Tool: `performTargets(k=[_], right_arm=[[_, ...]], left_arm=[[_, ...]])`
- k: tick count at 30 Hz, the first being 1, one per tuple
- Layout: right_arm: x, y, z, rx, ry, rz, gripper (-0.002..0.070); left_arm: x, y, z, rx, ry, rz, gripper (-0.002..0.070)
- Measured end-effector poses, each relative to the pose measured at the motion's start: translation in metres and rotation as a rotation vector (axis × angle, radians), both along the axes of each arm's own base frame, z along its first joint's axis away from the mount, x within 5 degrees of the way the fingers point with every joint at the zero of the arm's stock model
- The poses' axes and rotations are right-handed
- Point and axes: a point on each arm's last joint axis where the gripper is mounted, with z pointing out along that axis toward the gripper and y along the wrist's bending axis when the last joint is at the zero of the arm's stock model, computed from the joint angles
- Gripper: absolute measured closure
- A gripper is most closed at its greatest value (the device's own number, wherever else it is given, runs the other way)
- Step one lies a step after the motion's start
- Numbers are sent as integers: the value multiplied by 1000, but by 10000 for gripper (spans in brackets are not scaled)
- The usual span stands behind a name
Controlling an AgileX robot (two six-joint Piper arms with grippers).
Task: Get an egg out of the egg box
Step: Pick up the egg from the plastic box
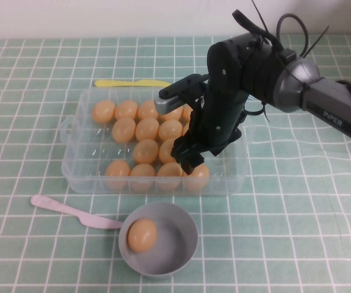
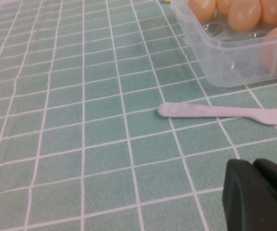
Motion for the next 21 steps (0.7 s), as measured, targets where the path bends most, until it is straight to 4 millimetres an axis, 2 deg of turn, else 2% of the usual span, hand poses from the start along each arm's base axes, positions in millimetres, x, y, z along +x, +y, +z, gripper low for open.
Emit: performTargets(k=[21], right_arm=[[-1,3,-5,28,36,-5,151]], left_arm=[[0,0,0,0,0,0,680]])
